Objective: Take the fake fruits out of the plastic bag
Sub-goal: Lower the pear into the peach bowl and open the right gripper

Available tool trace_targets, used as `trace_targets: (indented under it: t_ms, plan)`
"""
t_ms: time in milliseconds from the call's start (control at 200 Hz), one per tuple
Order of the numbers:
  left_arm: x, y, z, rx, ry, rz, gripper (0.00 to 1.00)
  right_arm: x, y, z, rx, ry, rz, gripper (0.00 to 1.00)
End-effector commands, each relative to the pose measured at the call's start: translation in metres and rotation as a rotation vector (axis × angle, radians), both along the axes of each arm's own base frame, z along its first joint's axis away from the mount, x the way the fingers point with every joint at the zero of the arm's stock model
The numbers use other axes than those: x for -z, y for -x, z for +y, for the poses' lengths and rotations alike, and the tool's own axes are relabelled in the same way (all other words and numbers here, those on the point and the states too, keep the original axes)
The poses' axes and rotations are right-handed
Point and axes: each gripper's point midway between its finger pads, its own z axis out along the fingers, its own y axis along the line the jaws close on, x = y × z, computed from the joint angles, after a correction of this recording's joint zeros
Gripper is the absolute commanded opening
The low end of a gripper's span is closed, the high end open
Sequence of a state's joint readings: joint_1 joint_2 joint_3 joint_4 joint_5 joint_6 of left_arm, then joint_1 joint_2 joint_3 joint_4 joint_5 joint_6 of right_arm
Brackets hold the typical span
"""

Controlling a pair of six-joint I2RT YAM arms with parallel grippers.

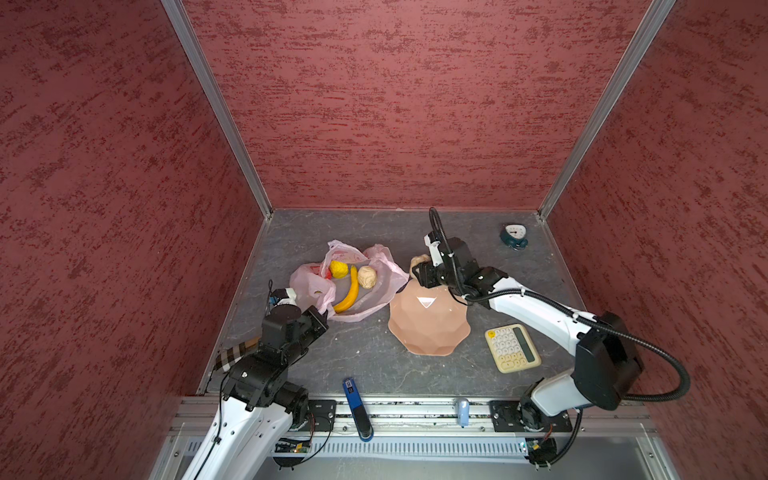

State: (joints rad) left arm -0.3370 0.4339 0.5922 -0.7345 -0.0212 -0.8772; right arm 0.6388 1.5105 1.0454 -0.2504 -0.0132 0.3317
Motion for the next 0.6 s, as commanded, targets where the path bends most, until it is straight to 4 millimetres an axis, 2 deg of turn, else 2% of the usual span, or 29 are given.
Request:
trace_targets:
  t_ms: [0, 245, 446, 591]
  plan:
    - [-0.006, 0.001, 0.005, -0.002, -0.051, -0.007, 0.08, -0.003, 0.004, -0.011, 0.064, -0.037, -0.002, 0.32]
    - [-0.007, 0.0, 0.008, -0.003, -0.072, -0.009, 0.09, 0.042, 0.026, -0.019, 0.103, -0.05, 0.108, 0.32]
    - [-0.003, -0.001, 0.005, 0.004, -0.062, -0.003, 0.09, 0.058, 0.04, -0.016, 0.101, -0.048, 0.15, 0.33]
    - [-0.002, -0.001, 0.004, 0.01, -0.059, -0.001, 0.08, 0.061, 0.047, -0.01, 0.089, -0.05, 0.164, 0.34]
